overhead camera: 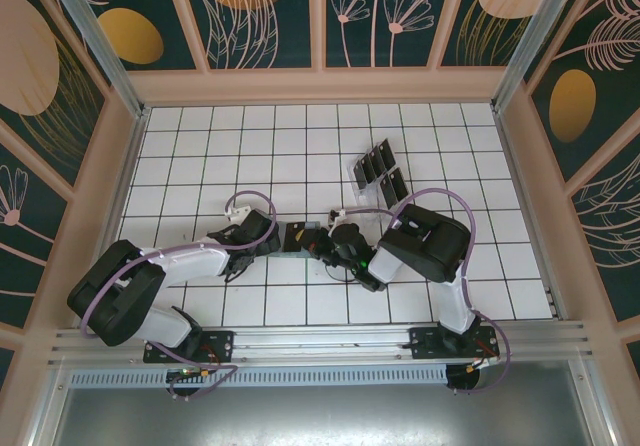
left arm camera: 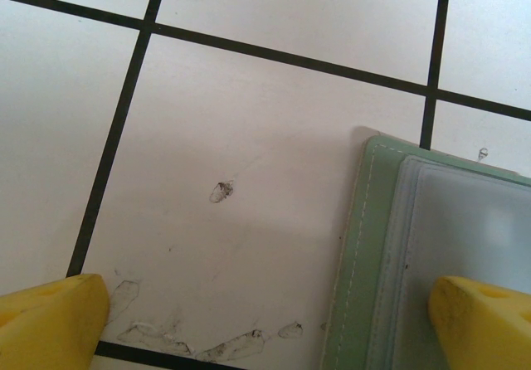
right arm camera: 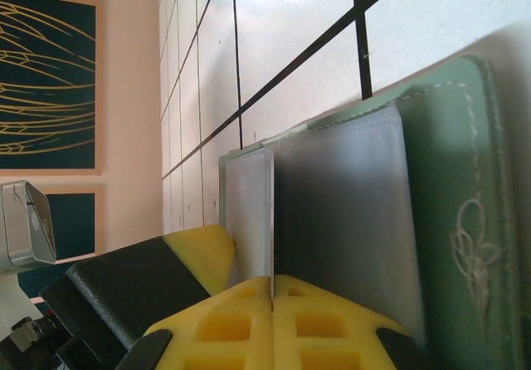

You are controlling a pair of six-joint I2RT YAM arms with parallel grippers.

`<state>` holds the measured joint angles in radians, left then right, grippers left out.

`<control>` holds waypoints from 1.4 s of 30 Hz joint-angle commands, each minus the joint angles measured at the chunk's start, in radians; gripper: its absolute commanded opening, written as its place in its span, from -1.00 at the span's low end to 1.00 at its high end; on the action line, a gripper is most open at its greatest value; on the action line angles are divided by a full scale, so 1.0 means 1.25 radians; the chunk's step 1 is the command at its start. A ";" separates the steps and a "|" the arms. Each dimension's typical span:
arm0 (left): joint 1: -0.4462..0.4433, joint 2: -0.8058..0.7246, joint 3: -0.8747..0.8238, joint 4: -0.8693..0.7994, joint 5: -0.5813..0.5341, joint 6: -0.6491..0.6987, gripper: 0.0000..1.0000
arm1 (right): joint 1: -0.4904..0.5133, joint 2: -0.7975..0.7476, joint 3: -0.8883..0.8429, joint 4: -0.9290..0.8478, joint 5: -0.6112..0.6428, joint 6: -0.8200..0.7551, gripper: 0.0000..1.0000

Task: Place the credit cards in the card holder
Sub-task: Insert the credit card into the card slot.

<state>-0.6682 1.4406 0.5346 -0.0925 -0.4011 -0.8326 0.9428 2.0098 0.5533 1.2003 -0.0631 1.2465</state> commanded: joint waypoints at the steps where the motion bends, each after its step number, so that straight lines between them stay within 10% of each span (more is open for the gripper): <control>1: -0.003 0.022 -0.030 -0.078 0.019 0.005 0.98 | 0.011 -0.008 -0.022 -0.065 0.024 0.013 -1.00; 42: -0.002 0.024 -0.029 -0.076 0.022 0.006 0.98 | -0.009 0.000 0.038 -0.175 -0.039 -0.007 -0.80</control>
<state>-0.6682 1.4406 0.5346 -0.0925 -0.4011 -0.8322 0.9379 1.9984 0.6003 1.1049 -0.1013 1.2671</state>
